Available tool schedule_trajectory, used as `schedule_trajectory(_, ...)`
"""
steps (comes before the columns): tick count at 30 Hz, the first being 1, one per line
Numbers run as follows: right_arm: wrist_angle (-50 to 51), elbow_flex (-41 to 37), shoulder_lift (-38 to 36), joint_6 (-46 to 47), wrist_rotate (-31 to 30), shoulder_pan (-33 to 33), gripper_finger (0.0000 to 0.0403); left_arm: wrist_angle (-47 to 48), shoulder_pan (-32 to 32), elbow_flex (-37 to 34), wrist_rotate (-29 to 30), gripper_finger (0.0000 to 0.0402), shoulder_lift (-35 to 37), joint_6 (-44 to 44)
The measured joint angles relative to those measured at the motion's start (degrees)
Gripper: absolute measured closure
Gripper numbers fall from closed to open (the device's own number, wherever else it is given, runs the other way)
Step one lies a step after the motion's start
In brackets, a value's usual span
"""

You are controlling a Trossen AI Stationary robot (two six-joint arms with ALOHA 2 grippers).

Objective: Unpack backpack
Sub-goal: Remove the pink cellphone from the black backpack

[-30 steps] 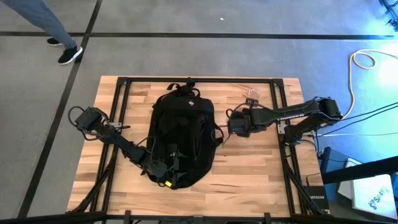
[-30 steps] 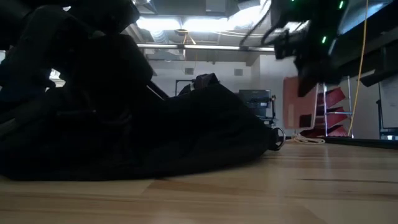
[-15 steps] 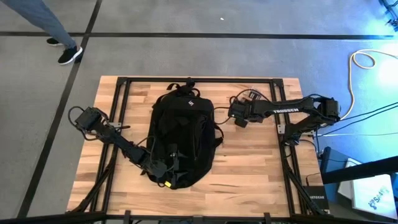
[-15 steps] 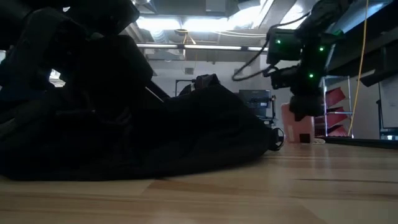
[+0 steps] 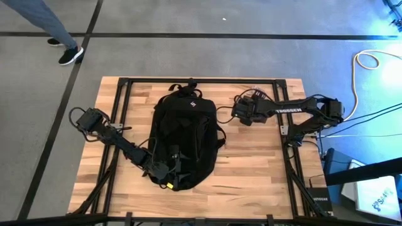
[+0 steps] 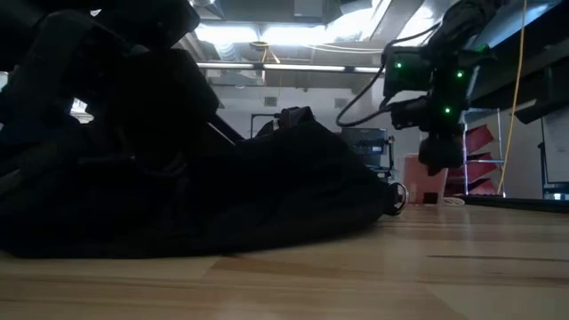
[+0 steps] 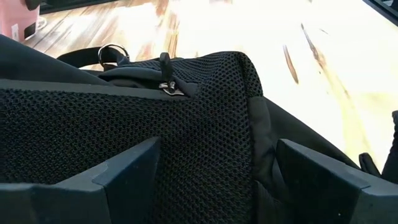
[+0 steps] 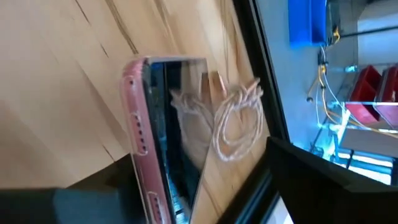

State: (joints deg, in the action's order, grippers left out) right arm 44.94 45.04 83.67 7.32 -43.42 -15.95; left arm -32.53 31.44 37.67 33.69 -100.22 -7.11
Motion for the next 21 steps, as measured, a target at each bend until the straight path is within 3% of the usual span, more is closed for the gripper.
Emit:
schedule_trajectory(6, 2.5, 0.0, 0.0, 0.2, 1.3, -0.6, 0.0153, 0.0, -0.2, 0.0, 0.0, 0.0092, 0.0, 0.0)
schedule_trajectory(11, 1.7, -0.8, 0.0, -0.4, 7.6, -0.6, 0.0154, 0.0, -0.2, 0.0, 0.0, 0.0092, 0.0, 0.0)
schedule_trajectory(21, 4.5, -3.8, 0.1, -5.0, 6.8, -0.7, 0.0155, -0.6, -0.2, 0.0, 0.0, 0.0092, 0.0, 0.6)
